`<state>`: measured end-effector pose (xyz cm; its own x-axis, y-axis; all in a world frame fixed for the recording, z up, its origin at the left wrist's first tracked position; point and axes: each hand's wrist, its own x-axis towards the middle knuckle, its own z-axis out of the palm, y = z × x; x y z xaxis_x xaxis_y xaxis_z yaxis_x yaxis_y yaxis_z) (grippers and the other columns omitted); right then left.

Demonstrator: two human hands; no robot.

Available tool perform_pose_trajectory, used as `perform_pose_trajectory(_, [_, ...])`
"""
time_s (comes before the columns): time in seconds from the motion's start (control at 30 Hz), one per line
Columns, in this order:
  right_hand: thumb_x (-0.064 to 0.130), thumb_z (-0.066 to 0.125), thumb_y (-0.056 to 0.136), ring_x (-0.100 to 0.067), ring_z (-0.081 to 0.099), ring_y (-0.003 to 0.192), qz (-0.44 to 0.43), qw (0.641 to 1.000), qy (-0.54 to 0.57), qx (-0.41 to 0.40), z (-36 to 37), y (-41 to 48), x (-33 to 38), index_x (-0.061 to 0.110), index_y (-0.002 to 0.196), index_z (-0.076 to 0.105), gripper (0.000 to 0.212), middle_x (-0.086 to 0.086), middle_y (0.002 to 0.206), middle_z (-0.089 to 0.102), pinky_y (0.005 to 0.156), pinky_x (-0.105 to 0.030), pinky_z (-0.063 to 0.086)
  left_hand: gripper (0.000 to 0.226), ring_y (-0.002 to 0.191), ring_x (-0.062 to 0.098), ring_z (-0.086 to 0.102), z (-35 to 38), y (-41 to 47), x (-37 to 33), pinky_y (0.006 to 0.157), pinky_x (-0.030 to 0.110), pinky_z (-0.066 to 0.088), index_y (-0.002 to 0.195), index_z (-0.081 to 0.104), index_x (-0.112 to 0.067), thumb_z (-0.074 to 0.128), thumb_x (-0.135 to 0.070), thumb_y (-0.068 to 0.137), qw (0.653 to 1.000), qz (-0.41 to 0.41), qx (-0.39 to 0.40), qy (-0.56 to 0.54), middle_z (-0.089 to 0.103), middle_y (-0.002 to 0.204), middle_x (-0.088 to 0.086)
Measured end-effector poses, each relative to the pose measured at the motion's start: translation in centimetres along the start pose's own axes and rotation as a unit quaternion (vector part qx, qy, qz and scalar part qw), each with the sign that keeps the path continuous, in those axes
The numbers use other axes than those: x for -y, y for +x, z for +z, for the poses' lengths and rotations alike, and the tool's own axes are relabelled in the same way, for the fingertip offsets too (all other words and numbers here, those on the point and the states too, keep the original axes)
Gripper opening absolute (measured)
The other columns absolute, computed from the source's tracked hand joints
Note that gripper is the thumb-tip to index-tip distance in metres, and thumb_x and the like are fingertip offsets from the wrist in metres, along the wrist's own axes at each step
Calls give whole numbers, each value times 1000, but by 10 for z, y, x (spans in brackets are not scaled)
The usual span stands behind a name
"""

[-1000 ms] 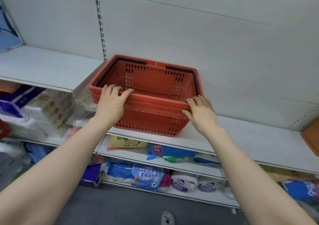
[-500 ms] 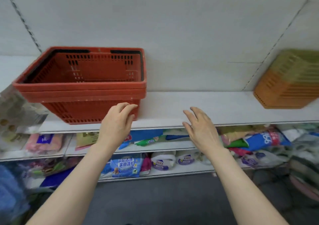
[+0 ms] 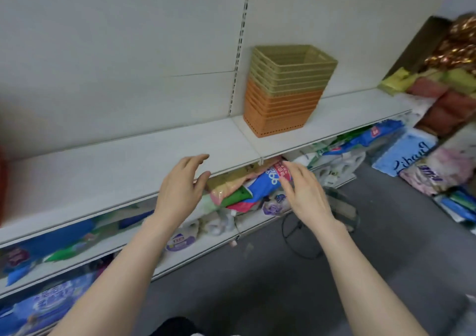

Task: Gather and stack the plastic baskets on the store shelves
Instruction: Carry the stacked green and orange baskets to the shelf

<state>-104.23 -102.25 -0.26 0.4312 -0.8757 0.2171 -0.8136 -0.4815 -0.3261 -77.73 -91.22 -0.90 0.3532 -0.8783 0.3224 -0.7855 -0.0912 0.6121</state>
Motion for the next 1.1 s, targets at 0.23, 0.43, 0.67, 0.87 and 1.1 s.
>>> perform_pose_trajectory(0.23, [32, 43, 102, -29, 41, 136, 61, 994, 56, -65, -51, 99, -90, 12, 147, 39, 49, -14, 148, 45, 110, -39, 32, 59, 126, 28, 51, 88, 107, -68, 101, 42, 44, 147, 36, -25, 55, -40, 93, 998, 37, 31, -35, 48, 142, 7])
perform_pose_trajectory(0.43, [39, 40, 101, -28, 41, 138, 104, 984, 99, -102, -56, 209, -156, 13, 152, 30, 57, -14, 151, 41, 112, -45, 35, 82, 143, 28, 33, 155, 212, -91, 110, 39, 33, 156, 16, -20, 59, -46, 91, 997, -10, 31, -72, 29, 157, 11])
perform_pose_trajectory(0.67, [51, 41, 99, -32, 45, 135, 161, 966, 198, -42, -13, 305, -215, 21, 155, 21, 67, -14, 154, 38, 109, -47, 39, 93, 142, 28, 32, 226, 284, -75, 105, 49, 42, 156, 5, -21, 61, -50, 87, 991, -38, 35, -122, 27, 158, 11])
perform_pose_trajectory(0.87, [65, 36, 95, -24, 28, 147, 173, 940, 295, 6, 27, 364, -271, 29, 157, 10, 76, -4, 163, 22, 118, -48, 27, 86, 130, 24, 47, 273, 312, -70, 93, 51, 51, 154, 9, -31, 57, -56, 87, 986, -85, -22, -139, 34, 154, 2])
perform_pose_trajectory(1.1, [45, 42, 100, 11, 54, 103, 64, 916, 392, 49, 61, 413, -310, 25, 145, 38, 49, 14, 123, 55, 77, 5, 36, 75, 110, -4, 60, 315, 322, -78, 92, 23, 50, 148, 24, -32, 67, -39, 88, 944, -173, -154, -237, 62, 123, -17])
